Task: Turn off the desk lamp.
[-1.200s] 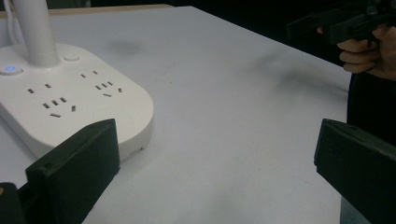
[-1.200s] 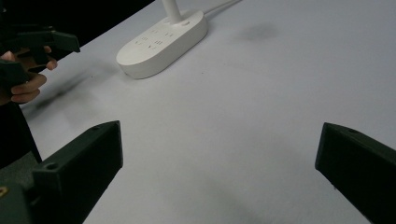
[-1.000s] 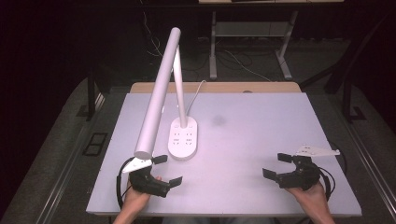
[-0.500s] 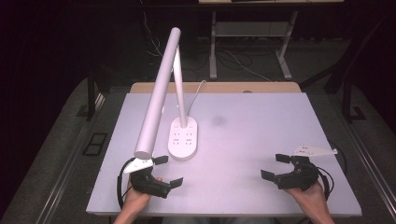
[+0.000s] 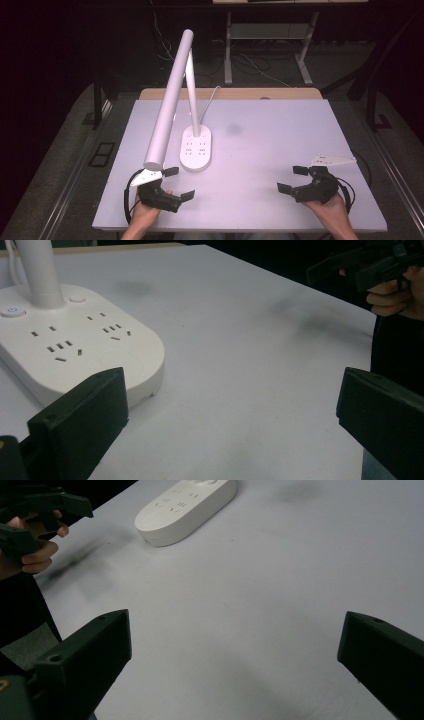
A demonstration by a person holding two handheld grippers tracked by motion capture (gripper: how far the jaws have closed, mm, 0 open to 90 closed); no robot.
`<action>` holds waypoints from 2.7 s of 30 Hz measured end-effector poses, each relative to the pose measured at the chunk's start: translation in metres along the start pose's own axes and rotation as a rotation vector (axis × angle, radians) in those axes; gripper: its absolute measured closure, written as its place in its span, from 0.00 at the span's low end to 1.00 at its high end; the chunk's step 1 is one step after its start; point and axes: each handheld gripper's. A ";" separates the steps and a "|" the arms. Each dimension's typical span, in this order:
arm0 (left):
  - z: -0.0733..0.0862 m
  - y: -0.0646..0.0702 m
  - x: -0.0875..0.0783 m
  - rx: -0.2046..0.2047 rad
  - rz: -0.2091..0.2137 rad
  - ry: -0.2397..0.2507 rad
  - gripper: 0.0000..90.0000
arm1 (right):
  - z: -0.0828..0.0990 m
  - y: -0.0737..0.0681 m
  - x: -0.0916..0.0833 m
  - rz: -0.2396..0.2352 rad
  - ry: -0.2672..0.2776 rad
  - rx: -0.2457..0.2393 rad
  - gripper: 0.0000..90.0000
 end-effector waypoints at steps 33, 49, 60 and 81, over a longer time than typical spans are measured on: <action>0.000 0.000 -0.002 -0.004 -0.007 0.008 0.00 | -0.051 0.003 0.024 -0.051 -0.045 -0.031 0.01; 0.000 -0.001 -0.003 -0.006 -0.010 0.008 0.00 | -0.072 0.003 0.049 -0.071 -0.084 -0.054 0.01; 0.000 -0.001 -0.004 -0.003 -0.011 0.009 0.00 | -0.088 0.002 0.071 -0.063 -0.112 -0.078 0.01; 0.000 -0.001 -0.004 -0.008 -0.005 0.015 0.00 | -0.118 -0.006 0.119 -0.089 -0.154 -0.106 0.01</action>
Point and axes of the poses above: each handheld gripper's, and its own axes: x roughly forward along the jaws, z roughly out of its underside, y roughly to its right, and after that the axes turned 11 degrees about y, right-handed
